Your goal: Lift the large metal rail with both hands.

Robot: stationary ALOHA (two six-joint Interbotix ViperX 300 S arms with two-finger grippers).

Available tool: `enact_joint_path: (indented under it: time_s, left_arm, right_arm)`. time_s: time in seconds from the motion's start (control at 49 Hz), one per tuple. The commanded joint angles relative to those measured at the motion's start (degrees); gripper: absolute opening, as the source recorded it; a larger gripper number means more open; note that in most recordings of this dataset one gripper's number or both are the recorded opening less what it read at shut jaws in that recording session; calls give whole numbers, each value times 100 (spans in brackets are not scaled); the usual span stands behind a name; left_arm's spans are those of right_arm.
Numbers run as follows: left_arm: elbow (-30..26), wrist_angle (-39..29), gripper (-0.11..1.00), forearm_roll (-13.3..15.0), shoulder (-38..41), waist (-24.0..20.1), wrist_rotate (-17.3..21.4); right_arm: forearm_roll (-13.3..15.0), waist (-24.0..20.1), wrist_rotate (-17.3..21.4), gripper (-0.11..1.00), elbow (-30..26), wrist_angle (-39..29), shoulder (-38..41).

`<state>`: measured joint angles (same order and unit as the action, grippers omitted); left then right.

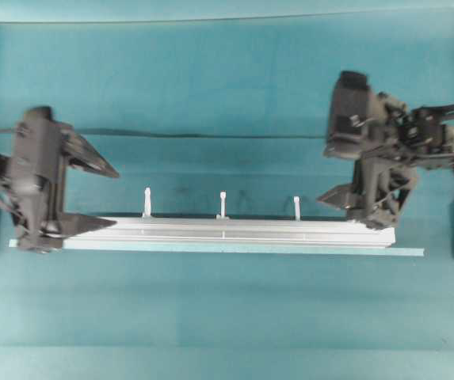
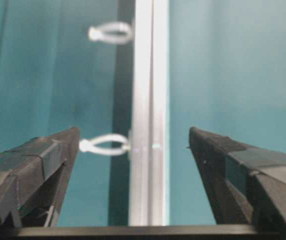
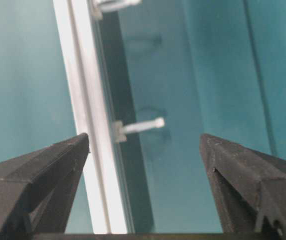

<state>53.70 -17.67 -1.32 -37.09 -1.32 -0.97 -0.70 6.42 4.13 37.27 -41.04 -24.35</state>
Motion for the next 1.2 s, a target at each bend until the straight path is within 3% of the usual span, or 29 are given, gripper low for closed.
enact_joint_path:
  time_s: [0.0,0.225,0.511,0.939,1.184]
  left_arm:
    - [-62,26,96,-26,-220,9,-9]
    - [-105,62,96,-26,-668,0,-9]
    - [-105,185,96,-26,-923,0,-44]
    - [-88,1415,96,-26,-1020,-79,-123]
    - [-79,1556,96,-26,-1151,-88,-264]
  right_arm:
    - [26,0,9,92,0,88,-132]
    - [105,88,18,92,141,229,-519]
    - [158,141,18,92,475,1028,-1143]
    - [158,255,9,92,826,1318,-1907]
    - [167,290,18,92,1151,1969,-2408]
